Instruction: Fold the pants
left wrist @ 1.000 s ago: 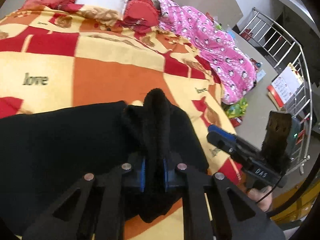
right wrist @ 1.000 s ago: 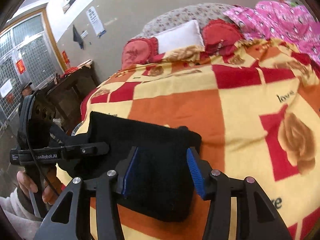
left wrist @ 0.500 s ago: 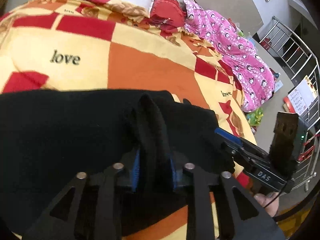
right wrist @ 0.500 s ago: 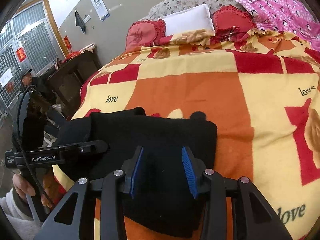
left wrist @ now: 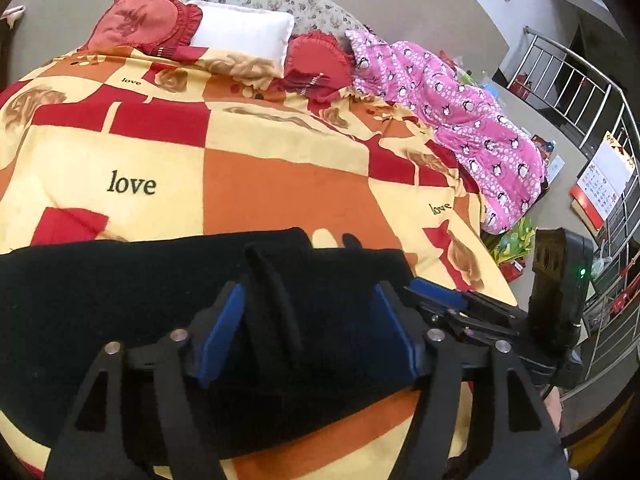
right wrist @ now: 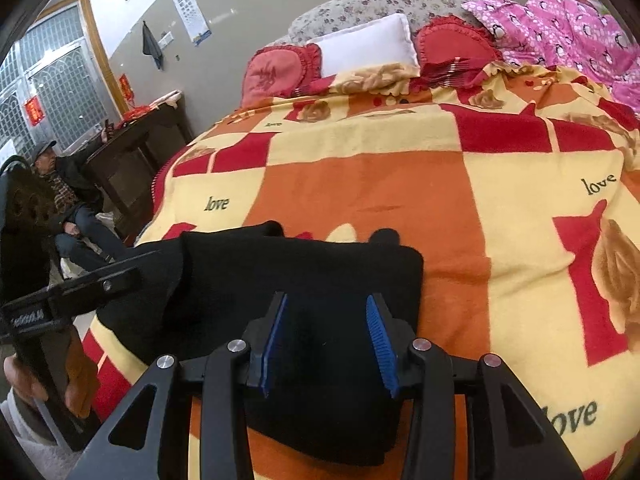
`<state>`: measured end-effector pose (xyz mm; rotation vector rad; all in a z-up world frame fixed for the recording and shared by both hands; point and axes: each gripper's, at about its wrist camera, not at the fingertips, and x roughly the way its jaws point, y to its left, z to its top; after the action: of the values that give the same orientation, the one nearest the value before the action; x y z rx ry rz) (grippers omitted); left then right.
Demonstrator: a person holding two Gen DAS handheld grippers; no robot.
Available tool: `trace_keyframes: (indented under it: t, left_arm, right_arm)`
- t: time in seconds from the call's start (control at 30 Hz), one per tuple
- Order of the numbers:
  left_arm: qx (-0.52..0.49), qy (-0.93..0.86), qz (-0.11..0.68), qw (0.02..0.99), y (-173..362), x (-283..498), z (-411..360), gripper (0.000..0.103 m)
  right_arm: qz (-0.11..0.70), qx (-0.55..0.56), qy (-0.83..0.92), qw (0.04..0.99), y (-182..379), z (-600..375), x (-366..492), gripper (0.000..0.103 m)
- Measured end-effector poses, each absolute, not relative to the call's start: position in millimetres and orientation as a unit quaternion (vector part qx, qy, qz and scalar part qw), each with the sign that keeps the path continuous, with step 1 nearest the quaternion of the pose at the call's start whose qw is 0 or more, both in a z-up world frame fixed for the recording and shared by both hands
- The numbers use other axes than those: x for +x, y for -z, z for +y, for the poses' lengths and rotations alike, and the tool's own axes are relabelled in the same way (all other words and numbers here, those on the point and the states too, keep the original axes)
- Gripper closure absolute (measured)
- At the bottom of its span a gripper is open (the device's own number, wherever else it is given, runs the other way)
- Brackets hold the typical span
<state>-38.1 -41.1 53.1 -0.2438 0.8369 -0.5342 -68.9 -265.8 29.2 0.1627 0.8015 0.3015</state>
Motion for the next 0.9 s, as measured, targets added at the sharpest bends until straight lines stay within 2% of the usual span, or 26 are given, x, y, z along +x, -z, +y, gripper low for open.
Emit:
trace_keyframes:
  t: [0.27,0.57,0.9]
  left_arm:
    - [-0.11,0.215,0.436,0.867,-16.9,-20.0,-42.3,0.037]
    - [-0.112,0.213,0.427,0.872,-16.2,-20.2,-41.5,0.037]
    - [-0.126,0.206,0.425,0.873,-16.4,-29.7,-32.0,0.034]
  right_arm:
    - [0.397,0.078,-0.141,0.903,-24.2,-268.1,-55.5,0.062]
    - [0.402,0.088,-0.145,0.9,-22.6,-270.8,-55.1,0.062]
    - [0.406,0.055,-0.16,0.898,-33.1,-260.9,-95.0,0.06]
